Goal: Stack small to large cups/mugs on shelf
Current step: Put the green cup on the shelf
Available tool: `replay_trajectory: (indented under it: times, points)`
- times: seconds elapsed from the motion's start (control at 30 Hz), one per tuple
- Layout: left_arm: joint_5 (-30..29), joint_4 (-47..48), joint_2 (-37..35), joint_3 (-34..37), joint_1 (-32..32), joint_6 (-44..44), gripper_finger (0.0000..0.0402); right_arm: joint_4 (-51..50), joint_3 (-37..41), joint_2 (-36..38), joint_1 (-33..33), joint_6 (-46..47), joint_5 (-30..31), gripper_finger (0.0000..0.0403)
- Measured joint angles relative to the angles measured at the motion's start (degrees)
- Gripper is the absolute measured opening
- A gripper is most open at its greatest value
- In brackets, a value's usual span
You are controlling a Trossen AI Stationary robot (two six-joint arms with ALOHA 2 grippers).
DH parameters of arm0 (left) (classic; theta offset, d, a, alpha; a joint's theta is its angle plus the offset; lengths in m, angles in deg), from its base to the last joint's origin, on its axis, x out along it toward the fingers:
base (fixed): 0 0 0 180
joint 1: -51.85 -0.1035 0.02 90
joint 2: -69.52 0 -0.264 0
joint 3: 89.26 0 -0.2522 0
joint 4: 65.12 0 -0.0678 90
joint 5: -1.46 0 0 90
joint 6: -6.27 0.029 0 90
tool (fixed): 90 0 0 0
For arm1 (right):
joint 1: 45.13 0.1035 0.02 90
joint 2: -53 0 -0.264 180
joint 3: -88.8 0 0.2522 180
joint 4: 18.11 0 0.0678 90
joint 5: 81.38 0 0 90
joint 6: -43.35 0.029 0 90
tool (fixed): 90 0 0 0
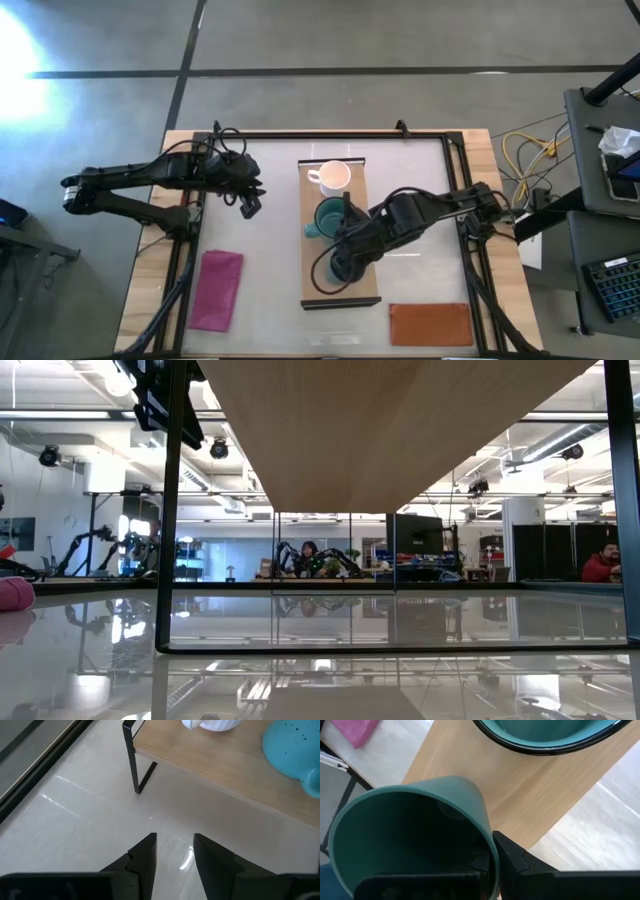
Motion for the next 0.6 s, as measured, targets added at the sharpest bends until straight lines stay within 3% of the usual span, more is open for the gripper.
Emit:
replay_trajectory:
  times: [0.33,0.6]
  points:
    - [0.12,0.03,0.00,2.76,0.02,-0.17,0.0115,0.12,0.11,-1.13,-0.22,1.47,0.13,0.0010]
    - [0.60,-0.14,-0.02,2.15,0.02,-0.11,0.0115,0.00,0.13,-0.90,-1.08,1.50,1.54,0.0036]
